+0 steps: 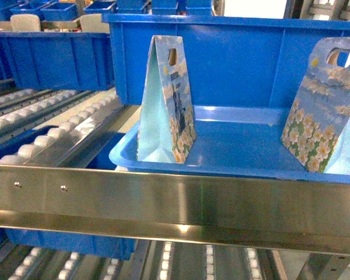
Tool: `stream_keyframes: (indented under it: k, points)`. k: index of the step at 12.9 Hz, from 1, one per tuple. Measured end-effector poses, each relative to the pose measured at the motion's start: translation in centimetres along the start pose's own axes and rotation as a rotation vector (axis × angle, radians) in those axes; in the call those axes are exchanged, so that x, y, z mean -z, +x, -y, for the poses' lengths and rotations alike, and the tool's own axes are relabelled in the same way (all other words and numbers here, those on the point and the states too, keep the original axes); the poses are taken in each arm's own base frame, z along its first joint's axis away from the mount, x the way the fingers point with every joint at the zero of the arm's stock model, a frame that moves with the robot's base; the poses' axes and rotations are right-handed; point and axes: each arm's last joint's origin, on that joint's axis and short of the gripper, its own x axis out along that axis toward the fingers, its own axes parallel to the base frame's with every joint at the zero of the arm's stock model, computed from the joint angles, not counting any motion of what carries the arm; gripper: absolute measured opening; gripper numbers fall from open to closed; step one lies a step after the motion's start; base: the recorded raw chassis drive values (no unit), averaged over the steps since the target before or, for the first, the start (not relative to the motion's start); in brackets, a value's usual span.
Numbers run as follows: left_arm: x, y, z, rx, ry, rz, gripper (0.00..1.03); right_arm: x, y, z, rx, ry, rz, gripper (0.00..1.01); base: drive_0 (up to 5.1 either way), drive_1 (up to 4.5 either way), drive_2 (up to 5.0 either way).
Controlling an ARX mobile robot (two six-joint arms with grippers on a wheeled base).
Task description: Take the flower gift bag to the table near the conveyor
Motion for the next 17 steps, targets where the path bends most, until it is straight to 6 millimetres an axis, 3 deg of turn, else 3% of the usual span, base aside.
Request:
stream_keyframes:
  k: [13,17]
  points:
    - [-0.3,0.1,-0.1,0.011,0.001,0.032,0.98,-0.1,0.1,-0.4,-0.038,0.000,0.009,0.98,0.0,0.00,0.0]
    - [-1.0,2.7,0.0,0.069,0.013,0.073,0.98,-0.2,2.0,-0.8,-0.087,-0.001,-0.024,0.98,0.0,0.00,0.0]
